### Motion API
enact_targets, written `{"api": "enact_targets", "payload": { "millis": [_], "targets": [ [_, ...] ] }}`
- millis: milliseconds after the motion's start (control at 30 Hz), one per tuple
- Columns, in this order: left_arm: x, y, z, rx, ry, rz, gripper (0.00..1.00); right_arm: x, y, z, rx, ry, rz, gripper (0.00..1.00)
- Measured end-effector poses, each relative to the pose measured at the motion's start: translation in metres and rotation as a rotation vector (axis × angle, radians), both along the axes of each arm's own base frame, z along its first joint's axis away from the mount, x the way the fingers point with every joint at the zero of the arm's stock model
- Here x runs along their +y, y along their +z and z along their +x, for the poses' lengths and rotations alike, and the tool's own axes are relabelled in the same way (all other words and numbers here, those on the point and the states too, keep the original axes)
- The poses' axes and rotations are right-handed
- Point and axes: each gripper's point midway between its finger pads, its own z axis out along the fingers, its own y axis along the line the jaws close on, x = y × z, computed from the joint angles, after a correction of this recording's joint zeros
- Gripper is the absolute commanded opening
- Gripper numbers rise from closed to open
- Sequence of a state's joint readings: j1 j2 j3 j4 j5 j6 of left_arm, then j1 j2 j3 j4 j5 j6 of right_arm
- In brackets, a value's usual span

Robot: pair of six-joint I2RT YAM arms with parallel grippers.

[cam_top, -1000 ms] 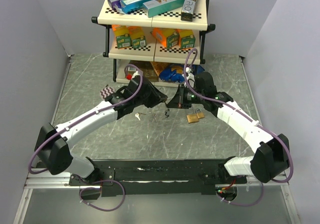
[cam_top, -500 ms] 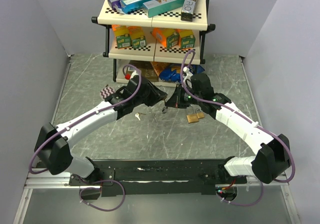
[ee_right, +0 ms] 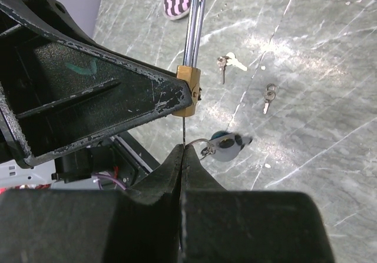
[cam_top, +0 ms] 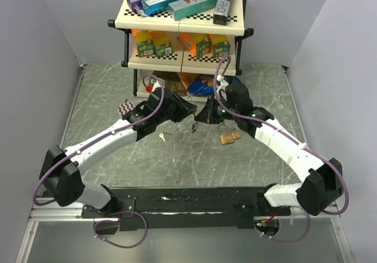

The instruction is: Unlock with the key

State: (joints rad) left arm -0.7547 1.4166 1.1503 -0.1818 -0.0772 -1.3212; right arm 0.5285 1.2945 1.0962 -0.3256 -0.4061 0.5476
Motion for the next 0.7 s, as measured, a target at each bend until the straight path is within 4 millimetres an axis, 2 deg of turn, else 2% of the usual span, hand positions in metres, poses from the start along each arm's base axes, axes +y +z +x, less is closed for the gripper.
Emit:
{"api": "enact_targets", "payload": {
  "millis": [700],
  "targets": [
    [0.000, 0.009, 0.007, -0.039, 0.019, -0.019, 0.01, -0.005, 0.011, 0.010, -0.017, -0.003, 0.012, 0.00]
  ]
}}
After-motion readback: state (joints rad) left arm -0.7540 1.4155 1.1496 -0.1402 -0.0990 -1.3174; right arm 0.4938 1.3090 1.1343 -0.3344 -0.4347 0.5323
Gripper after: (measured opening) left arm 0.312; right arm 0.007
